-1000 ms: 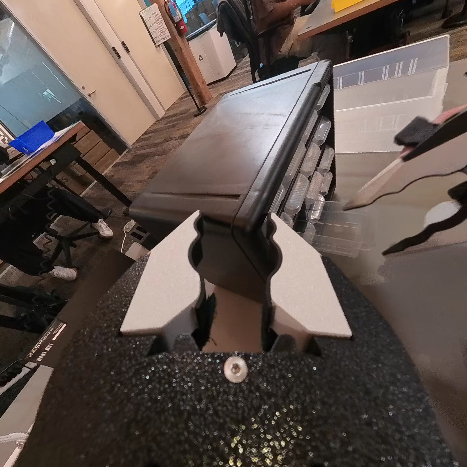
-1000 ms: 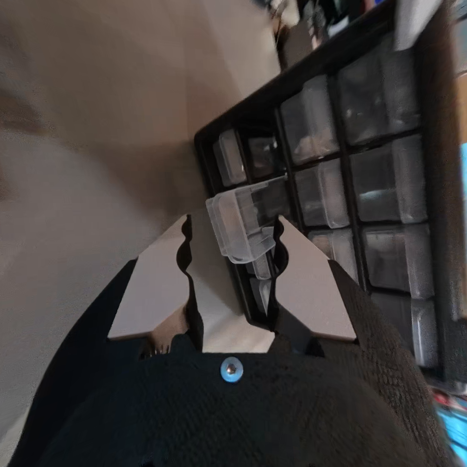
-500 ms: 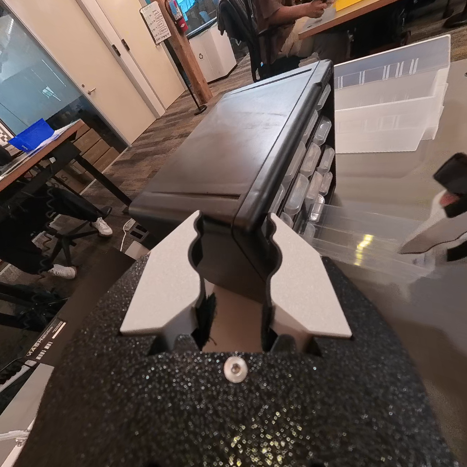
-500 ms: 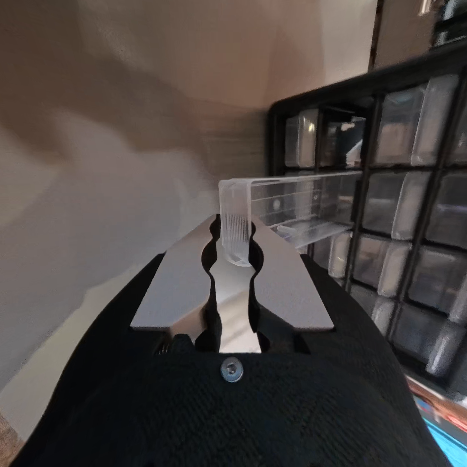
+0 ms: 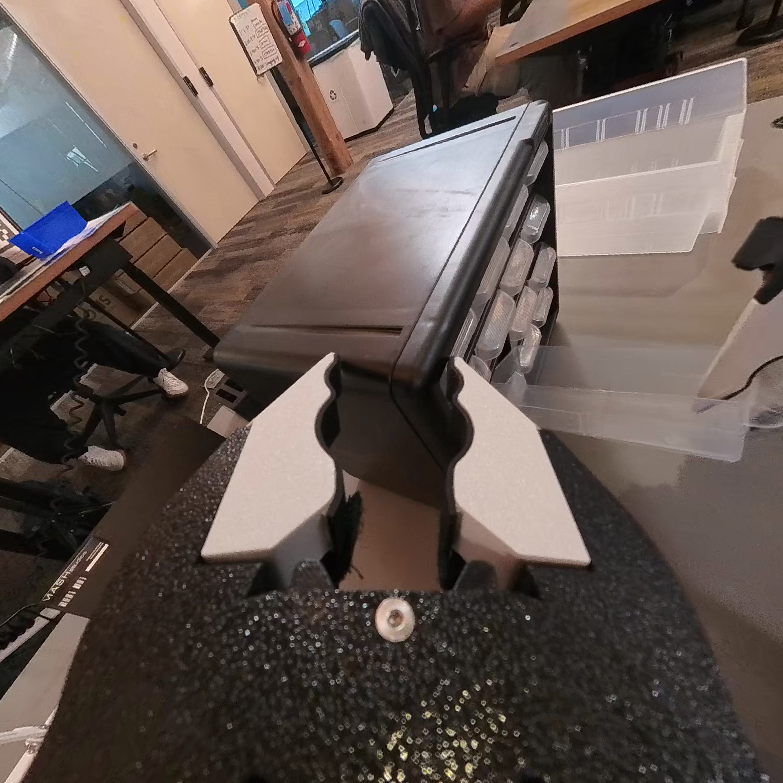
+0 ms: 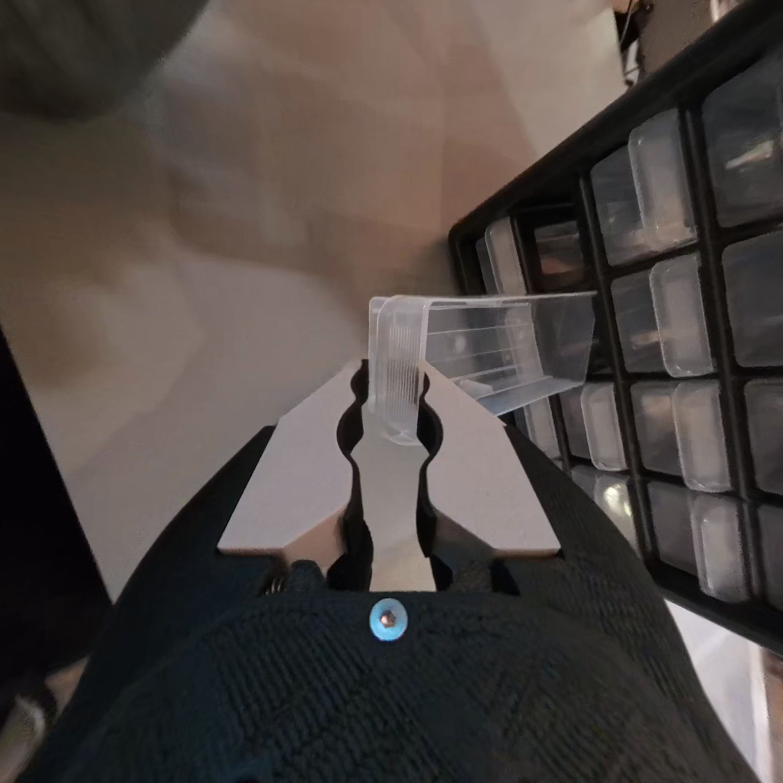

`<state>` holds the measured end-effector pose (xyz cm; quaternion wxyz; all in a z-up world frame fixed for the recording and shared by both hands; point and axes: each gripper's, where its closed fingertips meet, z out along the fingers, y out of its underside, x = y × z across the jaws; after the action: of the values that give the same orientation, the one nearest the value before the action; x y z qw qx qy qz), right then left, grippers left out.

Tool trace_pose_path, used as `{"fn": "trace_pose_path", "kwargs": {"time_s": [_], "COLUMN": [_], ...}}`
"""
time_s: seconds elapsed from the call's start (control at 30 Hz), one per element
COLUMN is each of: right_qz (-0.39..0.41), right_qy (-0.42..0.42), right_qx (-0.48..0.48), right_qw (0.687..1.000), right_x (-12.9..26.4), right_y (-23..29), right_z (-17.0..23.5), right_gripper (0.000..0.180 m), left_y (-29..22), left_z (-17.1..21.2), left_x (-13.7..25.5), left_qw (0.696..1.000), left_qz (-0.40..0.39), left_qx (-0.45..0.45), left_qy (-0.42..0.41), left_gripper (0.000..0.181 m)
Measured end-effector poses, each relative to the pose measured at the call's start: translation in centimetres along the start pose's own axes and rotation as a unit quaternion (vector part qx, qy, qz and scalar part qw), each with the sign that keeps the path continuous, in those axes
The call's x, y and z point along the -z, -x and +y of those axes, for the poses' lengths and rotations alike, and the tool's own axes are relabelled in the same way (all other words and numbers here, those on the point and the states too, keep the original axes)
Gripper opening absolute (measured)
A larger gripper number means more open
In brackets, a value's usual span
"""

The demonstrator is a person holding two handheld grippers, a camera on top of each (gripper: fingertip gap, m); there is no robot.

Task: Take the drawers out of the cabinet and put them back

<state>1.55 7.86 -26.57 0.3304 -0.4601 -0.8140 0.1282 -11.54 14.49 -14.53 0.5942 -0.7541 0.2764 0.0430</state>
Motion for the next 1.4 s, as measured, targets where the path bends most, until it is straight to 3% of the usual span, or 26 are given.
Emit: {"fn": "trace_pose_path", "kwargs": {"time_s": [0.13,0.5,0.57,0.7,0.8,0.9,1.03,1.2,1.4], "right_qz": [-0.014,-0.141,-0.144,-0.139,-0.079,-0.056,-0.017,-0.003,0.002], "right_qy": [0.055,0.091,0.084,0.074,0.035,0.003,0.019,0.101,0.149], "right_qx": [0.107,0.136,0.131,0.014,-0.105,-0.228,-0.310,-0.341,-0.316], "right_qw": [0.993,0.976,0.977,0.987,0.991,0.972,0.950,0.935,0.937], "right_x": [0.0,2.0,2.2,3.5,3.9,2.9,1.2,-1.3,-2.2], "right_y": [1.1,5.8,6.2,5.2,2.9,2.5,2.0,2.3,2.3], "right_z": [3.1,10.6,11.4,11.4,9.4,7.0,6.9,8.4,9.3], "right_gripper": [0.010,0.012,0.024,0.032,0.034,0.039,0.045,0.047,0.015], "left_y": [0.0,0.0,0.0,0.0,0.0,0.0,0.0,0.0,0.0], "left_z": [0.0,0.0,0.0,0.0,0.0,0.0,0.0,0.0,0.0], "left_x": [0.0,0.0,0.0,0.0,0.0,0.0,0.0,0.0,0.0], "left_qw": [1.000,1.000,1.000,1.000,1.000,1.000,1.000,1.000,1.000], "left_qz": [0.001,0.002,0.002,0.002,0.002,0.002,0.001,0.001,0.001], "left_qx": [0.001,0.002,0.002,0.002,0.002,0.002,0.002,0.002,0.002], "left_qy": [-0.002,-0.003,-0.003,-0.004,-0.004,-0.004,-0.003,-0.002,-0.001], "left_gripper": [0.048,0.047,0.047,0.047,0.047,0.048,0.048,0.048,0.048]}}
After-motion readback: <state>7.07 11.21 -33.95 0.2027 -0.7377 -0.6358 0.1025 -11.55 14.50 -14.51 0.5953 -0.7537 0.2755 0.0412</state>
